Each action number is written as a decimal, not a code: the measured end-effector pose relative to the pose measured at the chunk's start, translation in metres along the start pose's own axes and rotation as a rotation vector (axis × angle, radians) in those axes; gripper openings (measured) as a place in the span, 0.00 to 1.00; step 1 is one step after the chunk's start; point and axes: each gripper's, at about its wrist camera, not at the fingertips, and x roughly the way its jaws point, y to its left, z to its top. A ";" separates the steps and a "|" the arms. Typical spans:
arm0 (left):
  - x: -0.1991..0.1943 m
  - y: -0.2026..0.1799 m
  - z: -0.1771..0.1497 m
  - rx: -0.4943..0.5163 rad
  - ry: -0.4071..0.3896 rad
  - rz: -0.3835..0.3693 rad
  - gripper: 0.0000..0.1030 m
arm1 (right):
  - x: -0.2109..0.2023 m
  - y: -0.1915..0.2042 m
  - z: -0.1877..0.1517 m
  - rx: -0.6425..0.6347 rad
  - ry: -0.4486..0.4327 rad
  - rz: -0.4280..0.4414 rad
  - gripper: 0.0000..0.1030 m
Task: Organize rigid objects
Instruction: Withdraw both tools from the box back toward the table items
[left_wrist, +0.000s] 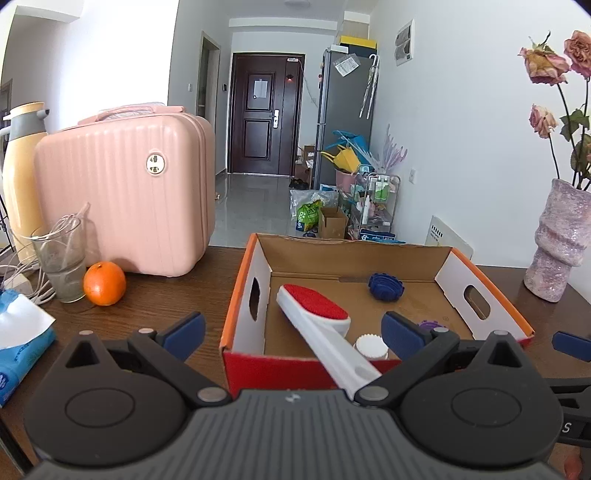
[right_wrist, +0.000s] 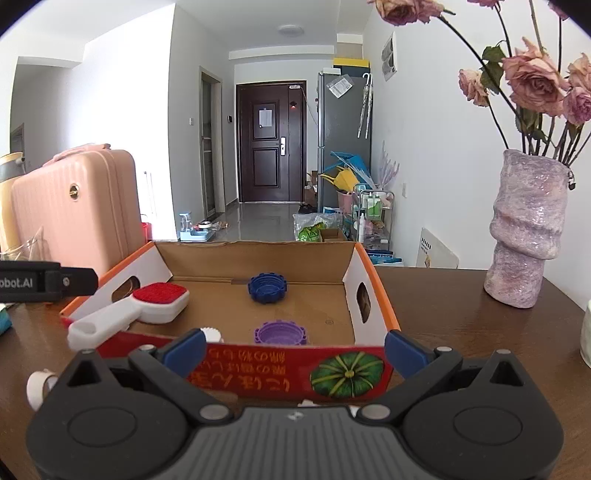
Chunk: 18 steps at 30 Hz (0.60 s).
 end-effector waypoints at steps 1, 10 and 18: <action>-0.005 0.001 -0.001 -0.001 -0.002 -0.002 1.00 | -0.005 0.000 -0.003 0.000 -0.002 0.001 1.00; -0.043 0.011 -0.028 0.006 0.009 0.000 1.00 | -0.043 0.003 -0.027 -0.003 -0.008 0.004 1.00; -0.066 0.017 -0.053 0.016 0.036 0.006 1.00 | -0.066 0.005 -0.050 -0.006 0.010 -0.001 1.00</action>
